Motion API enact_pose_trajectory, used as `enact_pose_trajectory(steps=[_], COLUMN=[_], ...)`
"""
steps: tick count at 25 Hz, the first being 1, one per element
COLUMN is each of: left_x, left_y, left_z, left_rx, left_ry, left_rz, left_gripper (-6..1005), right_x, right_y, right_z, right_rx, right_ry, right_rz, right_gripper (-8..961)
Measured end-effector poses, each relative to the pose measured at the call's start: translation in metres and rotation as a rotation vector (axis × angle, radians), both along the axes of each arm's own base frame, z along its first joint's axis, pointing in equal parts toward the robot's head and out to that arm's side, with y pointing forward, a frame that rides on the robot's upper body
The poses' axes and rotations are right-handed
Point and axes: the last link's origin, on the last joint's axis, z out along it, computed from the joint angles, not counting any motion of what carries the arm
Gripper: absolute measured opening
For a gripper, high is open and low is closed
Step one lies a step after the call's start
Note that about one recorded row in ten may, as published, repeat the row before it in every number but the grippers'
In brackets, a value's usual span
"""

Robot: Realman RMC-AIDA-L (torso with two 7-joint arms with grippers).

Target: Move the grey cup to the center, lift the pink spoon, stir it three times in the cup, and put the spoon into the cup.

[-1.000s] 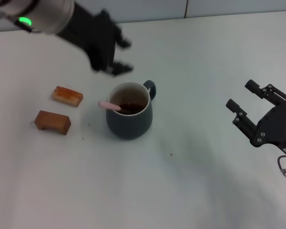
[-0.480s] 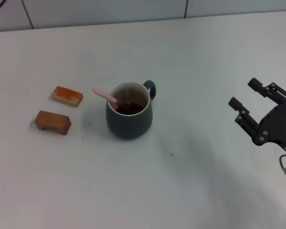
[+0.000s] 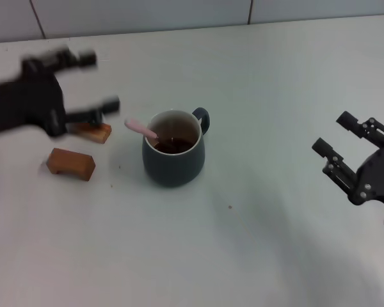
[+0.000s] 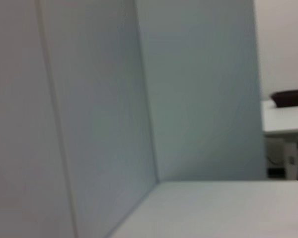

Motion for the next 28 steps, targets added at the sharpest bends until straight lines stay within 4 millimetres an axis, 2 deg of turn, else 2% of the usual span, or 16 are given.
enact_pose_trajectory(steps=[1, 2, 3, 5, 6, 10, 11, 15, 16, 18, 22, 28], left_x=[-0.009, -0.009, -0.013, -0.018, -0.021, -0.023, -0.024, -0.027, -0.029, -0.031, -0.040, -0.054], left_y=[-0.009, -0.009, -0.011, -0.016, -0.019, -0.021, -0.022, -0.024, -0.026, -0.028, -0.035, -0.044], left_z=[-0.014, -0.014, -0.018, -0.026, -0.031, -0.034, -0.036, -0.039, -0.040, -0.040, -0.038, -0.030], left_rx=[-0.047, -0.047, -0.061, -0.081, -0.090, -0.099, -0.112, -0.127, -0.131, -0.131, -0.117, -0.084], left_ry=[0.015, 0.015, 0.014, 0.008, 0.004, 0.008, 0.013, 0.013, 0.008, 0.007, 0.003, -0.011], left_rz=[0.014, 0.014, 0.022, 0.033, 0.037, 0.044, 0.050, 0.066, 0.075, 0.081, 0.109, 0.160], left_gripper=[816, 816, 816, 816, 816, 816, 816, 815, 815, 815, 815, 815], right_x=[0.002, 0.002, 0.002, 0.000, -0.005, -0.019, -0.031, -0.047, -0.054, -0.057, -0.067, -0.073], right_y=[0.000, 0.000, 0.003, 0.005, 0.012, 0.028, 0.038, 0.052, 0.059, 0.062, 0.070, 0.073], right_z=[0.008, 0.008, 0.019, 0.025, 0.035, 0.049, 0.052, 0.048, 0.041, 0.036, 0.016, 0.006], right_rx=[-0.086, -0.086, -0.196, -0.257, -0.355, -0.455, -0.504, -0.577, -0.617, -0.633, -0.683, -0.691], right_ry=[0.028, 0.028, 0.034, 0.015, -0.033, -0.099, -0.114, -0.139, -0.161, -0.169, -0.209, -0.251], right_rz=[0.002, 0.002, 0.006, 0.006, -0.014, -0.036, -0.018, -0.006, -0.002, 0.005, 0.024, 0.029], right_gripper=[531, 531, 531, 531, 531, 553, 574, 660, 682, 725, 752, 760])
